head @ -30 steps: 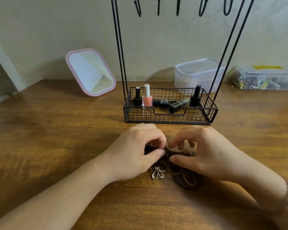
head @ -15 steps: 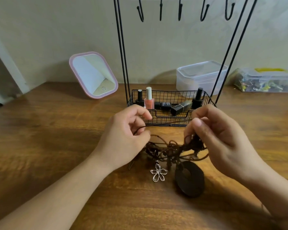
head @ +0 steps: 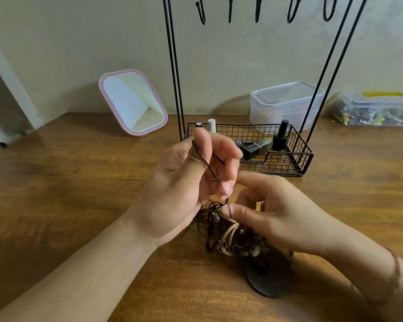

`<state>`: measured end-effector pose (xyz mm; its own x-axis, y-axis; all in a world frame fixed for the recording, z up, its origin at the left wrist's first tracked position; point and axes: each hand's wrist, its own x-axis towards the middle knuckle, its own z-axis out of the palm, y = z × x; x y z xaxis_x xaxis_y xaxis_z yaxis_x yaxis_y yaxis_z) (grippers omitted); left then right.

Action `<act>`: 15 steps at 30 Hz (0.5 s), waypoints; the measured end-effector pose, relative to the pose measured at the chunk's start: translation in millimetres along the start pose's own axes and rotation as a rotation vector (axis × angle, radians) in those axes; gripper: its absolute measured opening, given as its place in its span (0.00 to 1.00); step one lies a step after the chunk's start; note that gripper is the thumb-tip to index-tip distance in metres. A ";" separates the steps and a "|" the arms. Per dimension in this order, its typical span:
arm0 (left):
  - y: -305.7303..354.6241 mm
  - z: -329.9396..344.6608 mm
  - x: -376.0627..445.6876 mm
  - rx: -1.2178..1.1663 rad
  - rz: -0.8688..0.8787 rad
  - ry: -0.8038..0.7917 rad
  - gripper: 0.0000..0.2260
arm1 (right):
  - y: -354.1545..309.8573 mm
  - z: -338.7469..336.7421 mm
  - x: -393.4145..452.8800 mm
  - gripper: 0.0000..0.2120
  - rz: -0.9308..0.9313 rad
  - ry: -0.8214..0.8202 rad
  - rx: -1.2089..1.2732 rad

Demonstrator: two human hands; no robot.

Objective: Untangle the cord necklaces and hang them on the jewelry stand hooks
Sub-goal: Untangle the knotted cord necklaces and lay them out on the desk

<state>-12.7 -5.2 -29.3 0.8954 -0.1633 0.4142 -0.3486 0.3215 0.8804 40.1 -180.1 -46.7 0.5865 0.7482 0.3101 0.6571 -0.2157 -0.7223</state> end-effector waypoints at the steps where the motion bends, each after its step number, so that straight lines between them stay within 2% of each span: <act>1: 1.1 -0.2 1.0 -0.067 0.018 -0.038 0.22 | -0.8 1.5 1.4 0.05 -0.024 -0.010 -0.076; 3: 4.1 -2.1 2.5 -0.137 0.044 -0.074 0.28 | -0.7 3.7 1.9 0.04 -0.038 0.033 -0.157; 7: 8.1 -7.8 0.1 -0.111 0.053 -0.167 0.22 | -1.9 2.7 0.4 0.06 -0.122 0.251 -0.083; 12: -2.0 -10.3 -3.5 0.453 -0.130 0.073 0.10 | -7.3 -2.2 -2.5 0.06 -0.049 0.468 0.393; 15: -5.3 -10.9 -3.8 0.809 -0.245 0.026 0.06 | -10.1 -4.4 -3.2 0.07 -0.033 0.497 0.428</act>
<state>-11.2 4.0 -38.1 0.9742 -0.1169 0.1932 -0.2257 -0.4891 0.8425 33.7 -183.1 -37.7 0.7858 0.3490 0.5107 0.4918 0.1481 -0.8580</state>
